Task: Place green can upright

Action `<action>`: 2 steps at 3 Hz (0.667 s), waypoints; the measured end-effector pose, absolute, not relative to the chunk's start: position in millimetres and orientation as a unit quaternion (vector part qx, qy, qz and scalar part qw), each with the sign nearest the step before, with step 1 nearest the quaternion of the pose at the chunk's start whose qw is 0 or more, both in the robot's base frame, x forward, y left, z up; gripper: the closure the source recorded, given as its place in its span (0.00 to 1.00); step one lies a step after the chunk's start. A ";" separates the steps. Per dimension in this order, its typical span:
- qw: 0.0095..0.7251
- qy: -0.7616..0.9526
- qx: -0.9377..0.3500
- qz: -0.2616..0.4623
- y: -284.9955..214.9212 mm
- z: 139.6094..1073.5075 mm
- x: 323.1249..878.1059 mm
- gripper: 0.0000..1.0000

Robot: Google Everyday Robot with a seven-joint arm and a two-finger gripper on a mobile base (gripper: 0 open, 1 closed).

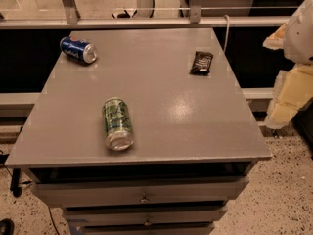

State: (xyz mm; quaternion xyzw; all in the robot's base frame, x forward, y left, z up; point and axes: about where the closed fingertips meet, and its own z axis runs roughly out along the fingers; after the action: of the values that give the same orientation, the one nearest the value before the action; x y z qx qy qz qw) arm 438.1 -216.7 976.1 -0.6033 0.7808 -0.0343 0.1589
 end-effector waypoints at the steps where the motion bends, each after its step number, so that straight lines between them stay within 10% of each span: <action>1: 0.159 0.781 -0.603 -0.034 -216.7 976.1 438.1 0.00; 2: 0.176 0.782 -0.597 -0.029 -200.5 976.4 445.0 0.00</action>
Offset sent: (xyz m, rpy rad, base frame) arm 0.0181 0.0401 -0.0046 0.0816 -0.0299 -0.0233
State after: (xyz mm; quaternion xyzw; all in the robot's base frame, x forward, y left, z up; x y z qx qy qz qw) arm 445.0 -200.5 976.4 -0.5967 0.7824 -0.0287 0.1761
